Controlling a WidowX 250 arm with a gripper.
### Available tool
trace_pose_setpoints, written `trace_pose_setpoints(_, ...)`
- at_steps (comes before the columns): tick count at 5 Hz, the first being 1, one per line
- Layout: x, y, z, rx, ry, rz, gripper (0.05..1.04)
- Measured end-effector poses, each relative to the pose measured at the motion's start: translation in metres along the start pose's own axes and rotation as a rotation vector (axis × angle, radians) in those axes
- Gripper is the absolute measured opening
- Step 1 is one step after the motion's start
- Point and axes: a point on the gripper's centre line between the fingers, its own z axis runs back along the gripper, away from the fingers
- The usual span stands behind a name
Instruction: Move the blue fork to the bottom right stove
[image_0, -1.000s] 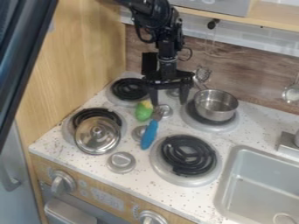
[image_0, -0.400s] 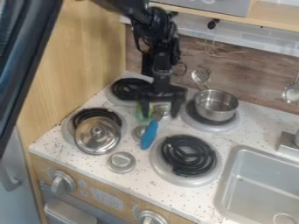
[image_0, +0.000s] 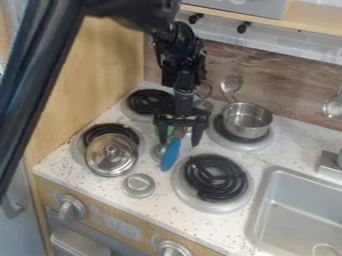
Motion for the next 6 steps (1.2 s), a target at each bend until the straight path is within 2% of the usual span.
trace_pose_setpoints(1, 0.0018, 0.0006, -0.0026, 0.010, 0.011, 0.005, 0.978)
trace_pose_setpoints(2, 0.0044, 0.0009, -0.0037, 0.015, 0.003, 0.010, 0.824)
trace_pose_setpoints(3, 0.0064, 0.0033, -0.0039, 0.011, -0.001, 0.020, 0.542)
trace_pose_setpoints(4, 0.0072, 0.0052, -0.0043, 0.010, -0.002, 0.025, 0.331)
trace_pose_setpoints(5, 0.0060, 0.0052, -0.0049, 0.007, -0.002, 0.023, 0.263)
trace_pose_setpoints(6, 0.0022, -0.0002, 0.0018, -0.036, -0.027, 0.024, 0.249)
